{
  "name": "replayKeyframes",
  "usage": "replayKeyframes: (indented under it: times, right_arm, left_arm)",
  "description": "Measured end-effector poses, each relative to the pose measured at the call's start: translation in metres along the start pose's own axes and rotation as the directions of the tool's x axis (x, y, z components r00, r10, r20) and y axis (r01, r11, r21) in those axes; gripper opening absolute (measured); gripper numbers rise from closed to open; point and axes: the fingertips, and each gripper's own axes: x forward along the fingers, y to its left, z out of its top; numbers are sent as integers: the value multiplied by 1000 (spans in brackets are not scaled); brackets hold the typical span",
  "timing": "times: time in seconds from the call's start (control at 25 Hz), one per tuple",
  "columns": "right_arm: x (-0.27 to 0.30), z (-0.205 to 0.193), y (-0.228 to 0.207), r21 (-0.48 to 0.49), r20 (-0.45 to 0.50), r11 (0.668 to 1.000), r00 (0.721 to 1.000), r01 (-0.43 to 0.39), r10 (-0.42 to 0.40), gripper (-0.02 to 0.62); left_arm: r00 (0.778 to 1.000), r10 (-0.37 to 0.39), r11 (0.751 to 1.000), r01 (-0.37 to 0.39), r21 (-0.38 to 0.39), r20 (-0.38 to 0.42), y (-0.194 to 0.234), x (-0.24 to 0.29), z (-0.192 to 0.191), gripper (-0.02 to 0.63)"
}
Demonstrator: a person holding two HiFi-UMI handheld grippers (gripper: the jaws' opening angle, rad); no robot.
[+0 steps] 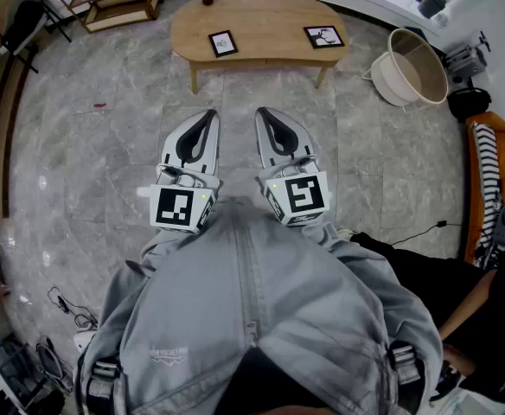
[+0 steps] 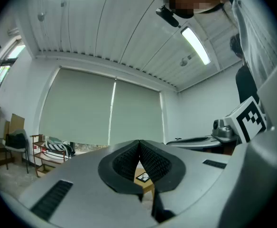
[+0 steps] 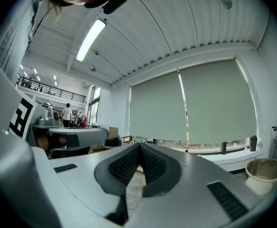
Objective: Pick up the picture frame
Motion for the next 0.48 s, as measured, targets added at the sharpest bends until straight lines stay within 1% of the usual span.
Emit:
replayKeyframes:
  times: [0.28, 0.48]
  right_arm:
    - [-9, 0, -23, 5, 3, 1000, 1000, -6, 6, 32]
    - [-13, -6, -36, 55, 17, 998, 1000, -15, 14, 32]
  left_arm:
    - [1000, 5, 1000, -5, 8, -1, -21, 16, -3, 18]
    - [1000, 14, 1000, -14, 8, -12, -28, 24, -9, 18]
